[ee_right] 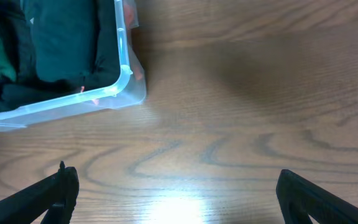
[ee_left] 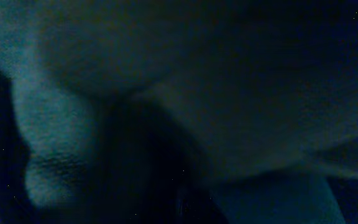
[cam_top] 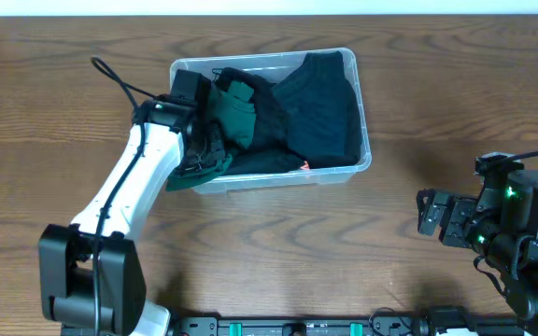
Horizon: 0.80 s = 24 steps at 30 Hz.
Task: Pack container
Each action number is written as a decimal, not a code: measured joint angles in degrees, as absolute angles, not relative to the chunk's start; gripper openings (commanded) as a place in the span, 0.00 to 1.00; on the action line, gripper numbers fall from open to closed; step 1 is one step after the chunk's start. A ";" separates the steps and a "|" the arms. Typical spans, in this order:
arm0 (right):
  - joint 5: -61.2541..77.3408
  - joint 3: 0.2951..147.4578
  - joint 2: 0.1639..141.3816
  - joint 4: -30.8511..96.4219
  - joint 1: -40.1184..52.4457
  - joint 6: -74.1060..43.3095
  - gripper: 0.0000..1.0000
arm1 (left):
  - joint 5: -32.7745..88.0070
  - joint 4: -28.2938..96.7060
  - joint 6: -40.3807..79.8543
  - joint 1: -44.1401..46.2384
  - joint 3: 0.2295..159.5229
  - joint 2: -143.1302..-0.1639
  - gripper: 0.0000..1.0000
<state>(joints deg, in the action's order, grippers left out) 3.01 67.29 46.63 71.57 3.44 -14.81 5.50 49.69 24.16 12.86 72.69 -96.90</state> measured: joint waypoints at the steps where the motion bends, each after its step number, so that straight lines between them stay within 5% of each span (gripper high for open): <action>1: 3.01 67.29 46.63 71.57 3.44 -14.81 0.99 | 5.52 49.69 24.16 12.86 72.84 -97.34 0.06; 12: 3.01 67.29 46.63 71.57 3.44 -14.79 0.99 | 4.71 50.28 23.29 12.86 74.48 -93.89 0.05; 24: 3.01 67.29 46.63 71.59 3.44 -14.81 0.99 | 1.04 36.38 16.12 12.86 80.99 -76.53 0.06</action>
<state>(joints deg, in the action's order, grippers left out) 3.01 67.29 46.63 71.59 3.44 -14.81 1.04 36.38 16.12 12.86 80.99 -76.53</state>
